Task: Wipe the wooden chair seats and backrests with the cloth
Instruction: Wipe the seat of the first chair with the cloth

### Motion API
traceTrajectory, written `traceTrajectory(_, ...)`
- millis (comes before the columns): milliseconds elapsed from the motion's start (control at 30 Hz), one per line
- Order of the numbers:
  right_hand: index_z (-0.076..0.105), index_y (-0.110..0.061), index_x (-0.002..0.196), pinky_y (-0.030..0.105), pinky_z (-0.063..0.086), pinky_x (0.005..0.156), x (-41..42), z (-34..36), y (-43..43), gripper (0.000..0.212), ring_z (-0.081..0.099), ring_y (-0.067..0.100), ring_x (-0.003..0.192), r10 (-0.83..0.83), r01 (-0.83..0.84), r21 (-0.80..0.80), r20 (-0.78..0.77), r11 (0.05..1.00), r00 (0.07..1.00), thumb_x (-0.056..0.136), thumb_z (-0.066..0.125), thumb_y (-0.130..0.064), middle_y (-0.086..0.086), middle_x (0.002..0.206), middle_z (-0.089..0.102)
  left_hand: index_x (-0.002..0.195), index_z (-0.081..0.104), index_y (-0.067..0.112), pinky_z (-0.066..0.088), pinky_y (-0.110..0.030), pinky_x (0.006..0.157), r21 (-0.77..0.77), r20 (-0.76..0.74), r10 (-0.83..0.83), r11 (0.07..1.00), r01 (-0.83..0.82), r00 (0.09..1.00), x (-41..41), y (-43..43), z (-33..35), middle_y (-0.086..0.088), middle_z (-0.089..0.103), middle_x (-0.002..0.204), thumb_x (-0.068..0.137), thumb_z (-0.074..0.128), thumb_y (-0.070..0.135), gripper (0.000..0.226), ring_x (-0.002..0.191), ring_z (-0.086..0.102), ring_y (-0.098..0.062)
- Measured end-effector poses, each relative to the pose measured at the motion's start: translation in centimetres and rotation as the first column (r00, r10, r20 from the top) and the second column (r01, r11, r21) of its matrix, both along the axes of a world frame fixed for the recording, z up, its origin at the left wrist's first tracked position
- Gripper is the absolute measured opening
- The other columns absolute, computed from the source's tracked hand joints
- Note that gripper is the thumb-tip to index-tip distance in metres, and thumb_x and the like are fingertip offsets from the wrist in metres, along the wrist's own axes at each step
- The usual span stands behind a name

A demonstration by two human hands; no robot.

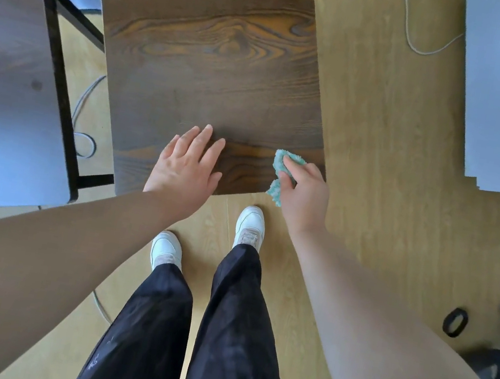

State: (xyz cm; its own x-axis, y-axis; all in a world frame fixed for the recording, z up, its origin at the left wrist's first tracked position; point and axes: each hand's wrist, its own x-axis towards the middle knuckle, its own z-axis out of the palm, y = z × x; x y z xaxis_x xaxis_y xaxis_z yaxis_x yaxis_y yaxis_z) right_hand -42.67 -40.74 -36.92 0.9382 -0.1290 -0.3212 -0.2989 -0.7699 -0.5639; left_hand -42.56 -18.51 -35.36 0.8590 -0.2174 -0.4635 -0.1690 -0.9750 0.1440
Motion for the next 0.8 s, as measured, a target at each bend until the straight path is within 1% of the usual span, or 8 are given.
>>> traceTrajectory(67, 0.064, -0.016, 0.129, 0.011, 0.043, 0.083, -0.2, 0.1, 1.1, 0.034, 0.061, 0.014, 0.100, 0.023, -0.023, -0.009, -0.005, 1.000, 1.000, 0.095, 0.061, -0.014, 0.001, 0.113, 0.064, 0.155, 0.022, 0.019, 0.012, -0.046, 0.122, 0.006, 0.008, 0.032, 0.999, -0.032, 0.999, -0.5, 1.4, 0.1, -0.009, 0.015, 0.164, 0.104, 0.036, 0.039, 0.058, 0.151, 0.011, -0.030)
traceTrajectory(200, 0.064, -0.015, 0.128, 0.012, 0.045, 0.081, -0.6, 0.3, 4.0, 0.034, 0.062, 0.014, 0.099, 0.084, -0.084, -0.003, 0.004, 0.996, 0.996, 0.094, 0.062, -0.013, 0.002, 0.110, 0.065, 0.155, 0.021, 0.019, 0.012, -0.047, 0.122, 0.007, 0.021, 0.099, 0.995, -0.099, 0.995, -1.8, 4.4, 0.3, -0.009, 0.015, 0.164, 0.104, 0.037, 0.039, 0.057, 0.151, 0.010, -0.030)
traceTrajectory(267, 0.063, -0.016, 0.129, 0.015, 0.048, 0.083, -0.9, 0.5, 5.9, 0.034, 0.062, 0.014, 0.100, 0.121, -0.121, 0.013, -0.003, 0.993, 0.993, 0.094, 0.062, -0.013, 0.002, 0.111, 0.064, 0.155, 0.021, 0.019, 0.013, -0.047, 0.122, 0.005, 0.017, 0.131, 0.991, -0.131, 0.991, -2.7, 6.1, 0.3, -0.009, 0.015, 0.164, 0.104, 0.037, 0.039, 0.057, 0.151, 0.010, -0.030)
traceTrajectory(367, 0.063, -0.016, 0.129, 0.025, 0.053, 0.089, -1.5, 0.6, 9.1, 0.034, 0.060, 0.016, 0.102, 0.173, -0.172, 0.054, -0.026, 0.984, 0.985, 0.095, 0.060, -0.013, 0.003, 0.111, 0.063, 0.155, 0.020, 0.020, 0.013, -0.047, 0.121, 0.014, 0.018, 0.150, 0.989, -0.150, 0.989, -4.1, 8.5, 0.3, -0.010, 0.015, 0.164, 0.104, 0.036, 0.039, 0.057, 0.151, 0.010, -0.031)
traceTrajectory(533, 0.063, -0.014, 0.130, 0.027, 0.052, 0.091, -2.7, 0.8, 14.7, 0.034, 0.059, 0.017, 0.104, 0.271, -0.266, 0.100, -0.038, 0.959, 0.962, 0.096, 0.059, -0.012, 0.005, 0.112, 0.061, 0.155, 0.022, 0.019, 0.013, -0.047, 0.121, 0.026, 0.027, 0.198, 0.980, -0.198, 0.980, -5.7, 12.0, -0.1, -0.010, 0.016, 0.164, 0.104, 0.037, 0.040, 0.058, 0.150, 0.012, -0.031)
traceTrajectory(633, 0.063, -0.013, 0.129, 0.031, 0.050, 0.092, -3.1, 0.9, 17.6, 0.034, 0.059, 0.020, 0.106, 0.327, -0.318, 0.122, -0.063, 0.940, 0.943, 0.096, 0.059, -0.011, 0.006, 0.113, 0.062, 0.154, 0.023, 0.019, 0.015, -0.047, 0.121, 0.026, 0.043, 0.244, 0.969, -0.245, 0.969, -6.3, 13.8, -0.2, -0.010, 0.017, 0.164, 0.103, 0.037, 0.039, 0.057, 0.150, 0.013, -0.031)
traceTrajectory(800, 0.066, -0.012, 0.126, 0.034, 0.048, 0.089, -3.9, 0.9, 21.4, 0.034, 0.060, 0.024, 0.101, 0.401, -0.389, 0.139, -0.068, 0.911, 0.914, 0.093, 0.061, -0.008, 0.010, 0.108, 0.063, 0.155, 0.019, 0.021, 0.011, -0.047, 0.122, 0.005, 0.056, 0.314, 0.949, -0.315, 0.948, -7.4, 16.8, -0.2, -0.009, 0.013, 0.165, 0.104, 0.035, 0.039, 0.057, 0.151, 0.009, -0.030)
